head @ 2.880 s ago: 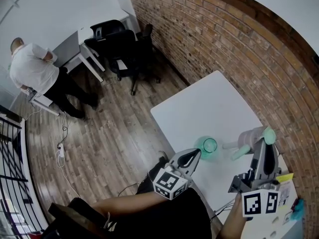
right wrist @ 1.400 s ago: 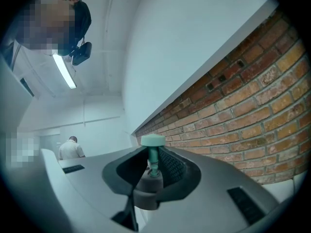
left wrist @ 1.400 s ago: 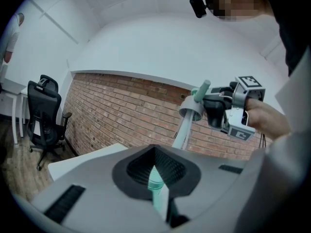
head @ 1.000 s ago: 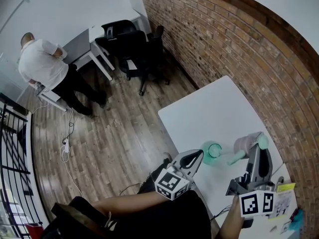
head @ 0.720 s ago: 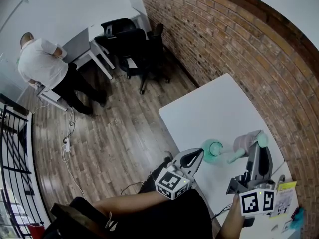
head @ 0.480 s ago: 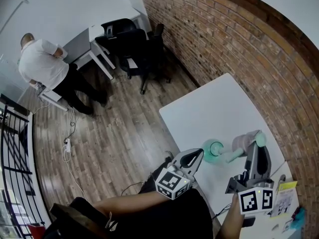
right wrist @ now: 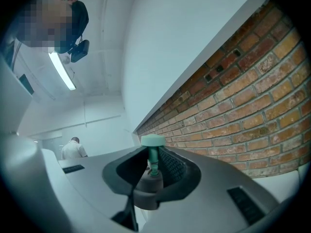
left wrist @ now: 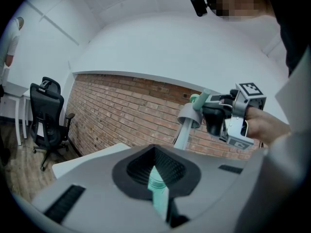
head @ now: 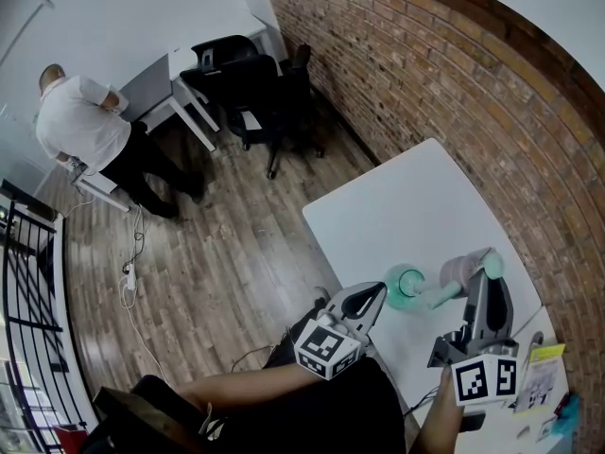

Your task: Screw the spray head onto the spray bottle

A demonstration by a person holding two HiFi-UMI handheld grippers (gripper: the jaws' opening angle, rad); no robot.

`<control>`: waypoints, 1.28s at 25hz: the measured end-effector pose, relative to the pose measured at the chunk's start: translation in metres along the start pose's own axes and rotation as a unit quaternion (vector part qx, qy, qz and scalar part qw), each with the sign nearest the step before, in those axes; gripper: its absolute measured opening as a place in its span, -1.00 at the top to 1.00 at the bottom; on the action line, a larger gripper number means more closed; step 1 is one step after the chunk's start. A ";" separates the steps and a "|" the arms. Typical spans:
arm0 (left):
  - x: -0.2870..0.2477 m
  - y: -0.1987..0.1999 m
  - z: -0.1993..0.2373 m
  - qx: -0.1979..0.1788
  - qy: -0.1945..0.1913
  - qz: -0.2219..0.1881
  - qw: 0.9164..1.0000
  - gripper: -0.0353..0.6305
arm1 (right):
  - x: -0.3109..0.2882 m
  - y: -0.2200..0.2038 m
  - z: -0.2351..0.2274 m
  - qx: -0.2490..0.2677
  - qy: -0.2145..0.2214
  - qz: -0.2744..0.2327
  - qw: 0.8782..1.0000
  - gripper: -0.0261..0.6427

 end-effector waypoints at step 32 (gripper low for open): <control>0.003 -0.007 0.002 -0.010 -0.004 0.011 1.000 0.90 | -0.007 -0.028 -0.010 -0.009 -0.014 0.025 1.000 0.71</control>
Point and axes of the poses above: the fingertips, and each gripper's own axes: x backward along the fingers, z to its left, y out of its top, the point moved 9 cm from there along x, backward along the fingers, and after that the axes turned 9 degrees about -x, right-handed, at the moved point
